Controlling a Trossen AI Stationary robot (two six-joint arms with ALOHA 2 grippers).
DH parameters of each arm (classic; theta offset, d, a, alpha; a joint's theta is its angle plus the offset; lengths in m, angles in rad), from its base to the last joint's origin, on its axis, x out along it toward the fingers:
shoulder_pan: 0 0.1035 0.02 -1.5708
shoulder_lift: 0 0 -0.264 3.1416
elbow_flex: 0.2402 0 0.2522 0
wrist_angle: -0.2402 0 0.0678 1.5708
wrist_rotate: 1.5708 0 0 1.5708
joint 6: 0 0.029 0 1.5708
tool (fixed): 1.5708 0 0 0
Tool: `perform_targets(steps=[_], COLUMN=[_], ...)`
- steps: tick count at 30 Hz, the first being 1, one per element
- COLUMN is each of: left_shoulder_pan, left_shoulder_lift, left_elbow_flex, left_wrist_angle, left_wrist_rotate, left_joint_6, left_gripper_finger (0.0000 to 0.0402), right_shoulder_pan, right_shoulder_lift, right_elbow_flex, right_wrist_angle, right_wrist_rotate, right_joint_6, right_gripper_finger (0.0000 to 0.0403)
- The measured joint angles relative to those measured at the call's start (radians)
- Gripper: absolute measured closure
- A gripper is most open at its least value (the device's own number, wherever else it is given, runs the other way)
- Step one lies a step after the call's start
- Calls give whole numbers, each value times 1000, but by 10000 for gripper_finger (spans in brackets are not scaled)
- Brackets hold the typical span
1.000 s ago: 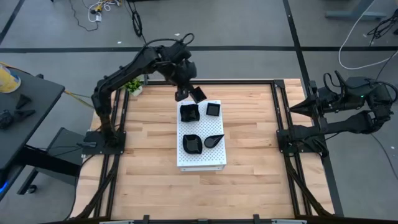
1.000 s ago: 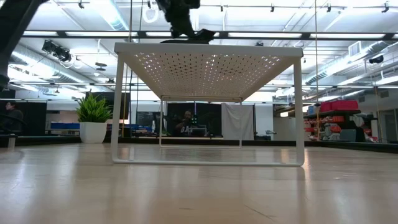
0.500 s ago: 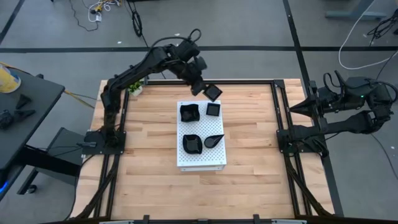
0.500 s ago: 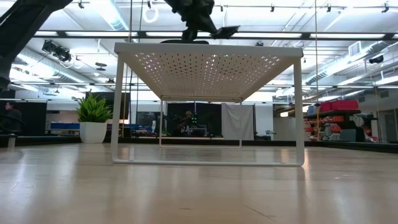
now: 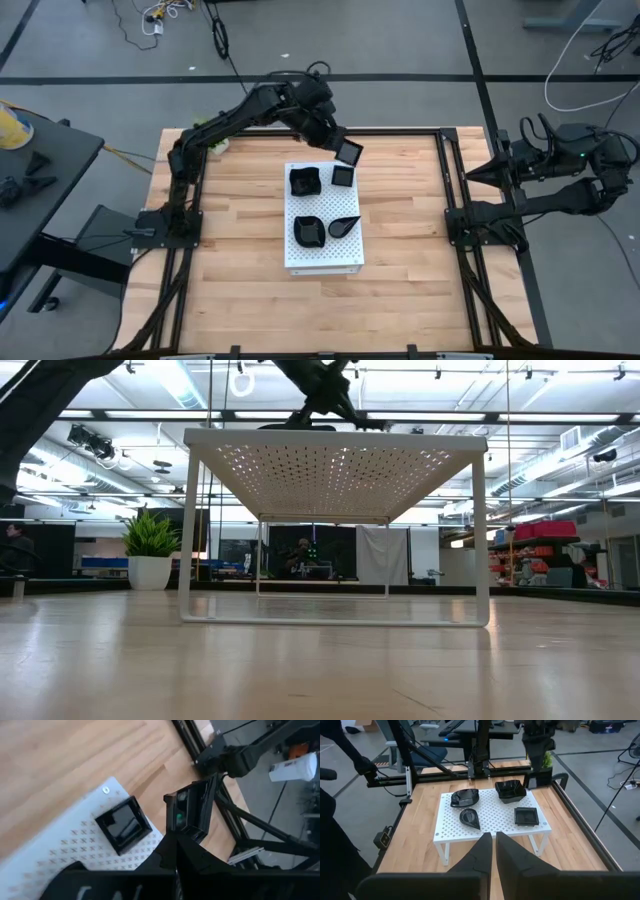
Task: Pick & Place Mini shaped plates
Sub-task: Stack the black square plate on top of the other black square plate on the shelf
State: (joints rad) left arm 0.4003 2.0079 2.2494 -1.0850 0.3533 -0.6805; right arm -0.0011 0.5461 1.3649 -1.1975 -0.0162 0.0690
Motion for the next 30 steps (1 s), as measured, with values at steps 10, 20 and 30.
perform_targets(steps=[10,20,30], left_shoulder_pan=[-46,-41,-32], left_shoulder_lift=[82,101,96], left_elbow_flex=[-2,-1,-80], left_wrist_angle=[33,40,155], left_wrist_rotate=[-2,-35,-39], left_joint_6=[-152,-226,-293], left_gripper_finger=[401,401,401], right_shoulder_pan=[0,0,0], right_shoulder_lift=[0,0,0], right_elbow_flex=[0,0,0], right_wrist_angle=[0,0,0], right_wrist_rotate=[0,0,0], right_joint_6=[0,0,0], right_gripper_finger=[374,374,374])
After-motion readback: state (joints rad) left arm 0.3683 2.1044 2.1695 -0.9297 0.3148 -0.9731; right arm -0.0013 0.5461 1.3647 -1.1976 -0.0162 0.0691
